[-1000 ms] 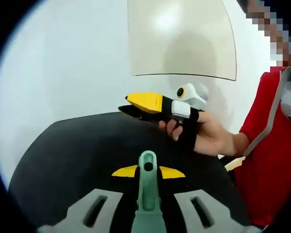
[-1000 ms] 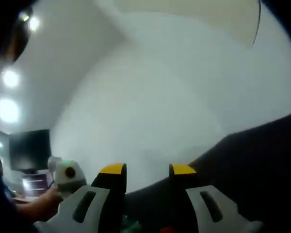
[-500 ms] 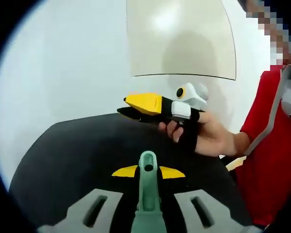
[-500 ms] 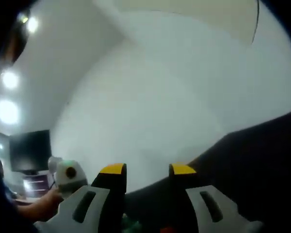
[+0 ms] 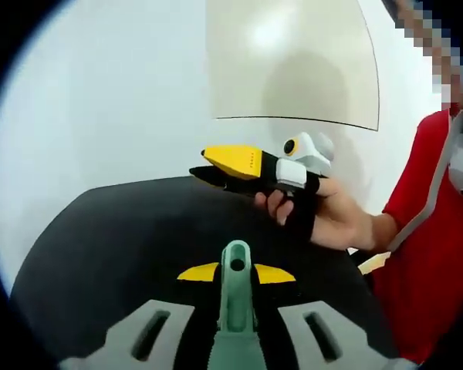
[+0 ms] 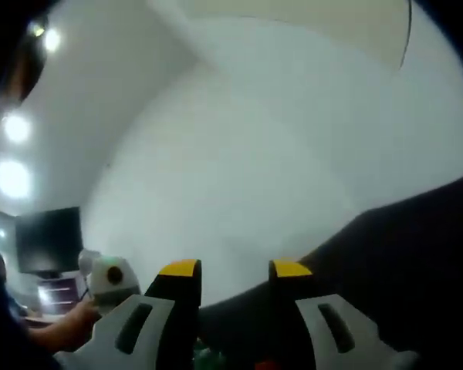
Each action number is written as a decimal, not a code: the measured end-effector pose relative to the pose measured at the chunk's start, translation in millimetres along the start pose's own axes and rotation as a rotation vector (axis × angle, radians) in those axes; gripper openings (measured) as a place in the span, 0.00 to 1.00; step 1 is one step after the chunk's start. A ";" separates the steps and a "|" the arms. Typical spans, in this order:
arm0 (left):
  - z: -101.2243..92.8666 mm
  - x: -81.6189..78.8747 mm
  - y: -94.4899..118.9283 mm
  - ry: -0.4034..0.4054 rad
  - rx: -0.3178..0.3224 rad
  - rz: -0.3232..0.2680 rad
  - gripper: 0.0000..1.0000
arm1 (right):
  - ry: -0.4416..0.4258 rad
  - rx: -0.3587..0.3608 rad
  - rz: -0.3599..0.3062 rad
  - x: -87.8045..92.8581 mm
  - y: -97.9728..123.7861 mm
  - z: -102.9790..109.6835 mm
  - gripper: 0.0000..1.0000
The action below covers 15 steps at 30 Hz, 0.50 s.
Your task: Pick up the broom and sweep the trash on the tabletop into the dustpan.
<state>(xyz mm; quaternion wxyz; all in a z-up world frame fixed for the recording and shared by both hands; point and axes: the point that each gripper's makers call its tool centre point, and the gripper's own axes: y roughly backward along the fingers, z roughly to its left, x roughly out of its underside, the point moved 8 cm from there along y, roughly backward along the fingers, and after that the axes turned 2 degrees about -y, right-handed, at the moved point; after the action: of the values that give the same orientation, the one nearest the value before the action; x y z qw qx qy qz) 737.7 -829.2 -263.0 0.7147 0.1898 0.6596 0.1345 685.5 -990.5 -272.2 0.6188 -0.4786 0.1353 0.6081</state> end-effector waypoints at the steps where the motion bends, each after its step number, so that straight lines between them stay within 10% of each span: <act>1: 0.8 -0.6 1.6 0.004 -0.006 0.000 0.16 | -0.001 0.000 0.000 0.0 0.0 0.0 0.36; 15: 1.8 26.9 31.0 -0.001 -0.215 -0.010 0.10 | -0.012 0.017 0.023 3.2 -1.9 -3.1 0.36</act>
<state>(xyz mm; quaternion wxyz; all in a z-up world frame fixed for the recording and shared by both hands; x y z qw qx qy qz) 743.9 -789.8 -273.0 0.7320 0.1091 0.6418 0.2009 689.2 -990.4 -275.3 0.6164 -0.4682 0.1423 0.6169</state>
